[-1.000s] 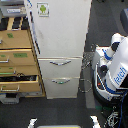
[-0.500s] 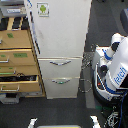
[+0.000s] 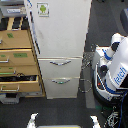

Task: Opening the fridge

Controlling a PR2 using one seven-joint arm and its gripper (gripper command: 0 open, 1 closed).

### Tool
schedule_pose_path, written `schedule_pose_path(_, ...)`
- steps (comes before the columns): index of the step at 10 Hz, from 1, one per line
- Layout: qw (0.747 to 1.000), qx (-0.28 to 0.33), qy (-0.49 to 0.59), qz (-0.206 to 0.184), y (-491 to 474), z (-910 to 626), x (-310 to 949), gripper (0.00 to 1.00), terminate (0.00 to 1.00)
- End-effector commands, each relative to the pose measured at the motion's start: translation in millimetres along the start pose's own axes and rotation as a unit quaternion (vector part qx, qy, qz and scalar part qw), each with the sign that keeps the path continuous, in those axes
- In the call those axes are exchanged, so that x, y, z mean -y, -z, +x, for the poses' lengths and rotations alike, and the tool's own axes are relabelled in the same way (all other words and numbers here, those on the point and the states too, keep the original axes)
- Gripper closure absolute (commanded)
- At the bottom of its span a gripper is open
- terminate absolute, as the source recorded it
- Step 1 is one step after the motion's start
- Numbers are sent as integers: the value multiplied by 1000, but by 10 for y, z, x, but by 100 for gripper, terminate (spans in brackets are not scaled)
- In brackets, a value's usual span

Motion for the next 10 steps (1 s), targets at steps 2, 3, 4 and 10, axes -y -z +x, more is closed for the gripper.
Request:
schedule_pose_path(2,995,-1,-77,62,-469,1185,-1069,0,0)
schedule_pose_path(3,994,-2,-81,68,-505,1264,-1155,0,0)
schedule_pose_path(4,992,-5,-98,78,-584,1422,-1350,0,0)
schedule_pose_path(10,985,-9,-154,79,-1042,2052,-2054,0,0)
